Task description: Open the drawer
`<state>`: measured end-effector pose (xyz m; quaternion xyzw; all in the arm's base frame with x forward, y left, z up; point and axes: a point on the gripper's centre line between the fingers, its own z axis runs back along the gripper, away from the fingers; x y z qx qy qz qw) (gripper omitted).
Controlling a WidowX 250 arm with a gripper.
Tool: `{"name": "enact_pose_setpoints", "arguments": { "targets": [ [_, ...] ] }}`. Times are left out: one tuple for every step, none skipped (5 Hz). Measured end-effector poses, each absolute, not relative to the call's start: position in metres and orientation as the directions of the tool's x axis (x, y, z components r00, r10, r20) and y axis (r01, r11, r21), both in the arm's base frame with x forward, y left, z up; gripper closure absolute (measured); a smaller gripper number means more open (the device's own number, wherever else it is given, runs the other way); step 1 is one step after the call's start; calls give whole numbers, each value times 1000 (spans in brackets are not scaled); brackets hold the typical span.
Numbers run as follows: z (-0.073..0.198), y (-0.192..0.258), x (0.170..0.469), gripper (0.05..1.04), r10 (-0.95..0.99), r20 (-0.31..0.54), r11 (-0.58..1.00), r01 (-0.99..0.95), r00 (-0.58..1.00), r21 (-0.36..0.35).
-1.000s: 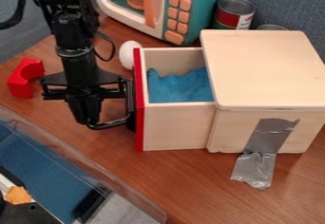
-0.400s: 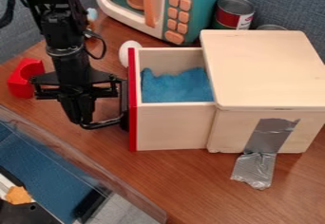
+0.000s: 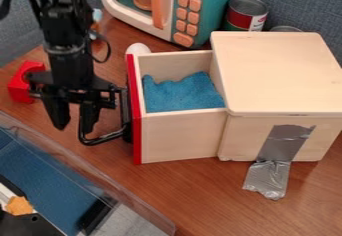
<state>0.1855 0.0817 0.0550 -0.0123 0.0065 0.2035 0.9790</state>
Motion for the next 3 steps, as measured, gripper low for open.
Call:
{"name": "enact_pose_setpoints", "arguments": {
  "targets": [
    [92, 85, 171, 116, 276, 102, 961, -277, 956, -9],
    [126, 95, 147, 81, 128, 196, 990, -138, 972, 36],
    [146, 114, 114, 84, -22, 231, 991, -10, 973, 133]
  ]
}}
